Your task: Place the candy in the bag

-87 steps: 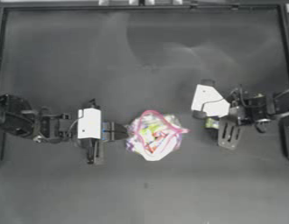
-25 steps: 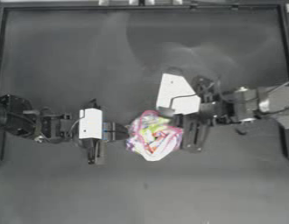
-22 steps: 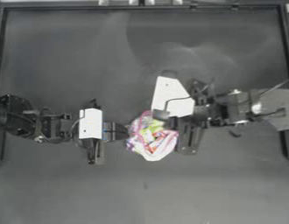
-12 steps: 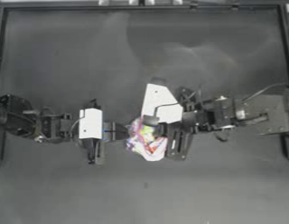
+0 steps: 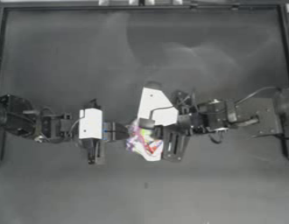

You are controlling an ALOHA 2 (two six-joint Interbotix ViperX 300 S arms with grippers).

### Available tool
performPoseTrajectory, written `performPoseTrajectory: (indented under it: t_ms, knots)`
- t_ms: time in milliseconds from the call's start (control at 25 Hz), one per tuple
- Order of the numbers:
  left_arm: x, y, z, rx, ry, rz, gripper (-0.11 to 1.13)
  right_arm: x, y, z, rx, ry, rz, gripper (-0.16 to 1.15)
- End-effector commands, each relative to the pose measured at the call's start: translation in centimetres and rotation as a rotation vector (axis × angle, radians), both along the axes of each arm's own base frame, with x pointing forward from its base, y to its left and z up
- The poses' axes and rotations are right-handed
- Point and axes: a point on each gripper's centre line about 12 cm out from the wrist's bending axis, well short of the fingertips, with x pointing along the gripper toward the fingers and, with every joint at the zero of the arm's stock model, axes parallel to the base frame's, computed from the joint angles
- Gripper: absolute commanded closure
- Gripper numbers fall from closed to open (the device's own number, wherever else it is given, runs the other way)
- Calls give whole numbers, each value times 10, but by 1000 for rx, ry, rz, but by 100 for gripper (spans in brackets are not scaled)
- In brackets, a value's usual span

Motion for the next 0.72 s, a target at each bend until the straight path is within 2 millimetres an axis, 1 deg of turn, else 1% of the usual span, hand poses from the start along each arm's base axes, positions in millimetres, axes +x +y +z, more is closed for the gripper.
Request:
performPoseTrajectory:
  t_ms: [40, 80, 120, 200, 280, 560, 720]
  knots:
    - [5, 0, 11, 4, -35, -3, 98, 6, 1, 13, 4, -44, 2, 41]
    - [5, 0, 10, 4, -34, -3, 98, 6, 1, 12, 3, -40, 1, 32]
    - [4, 0, 10, 3, -32, -3, 98, 6, 1, 13, 1, -40, 1, 26]
    - [4, -1, 10, 3, -32, -4, 98, 6, 1, 13, -2, -40, 2, 16]
    - [5, -1, 10, 4, -34, -4, 98, 6, 0, 15, -4, -41, 4, 11]
    - [4, -1, 10, 3, -32, -4, 98, 3, -2, 18, -29, -24, 9, 11]
    - [4, -1, 9, 3, -32, -4, 98, 1, -3, 24, -41, -35, 13, 11]
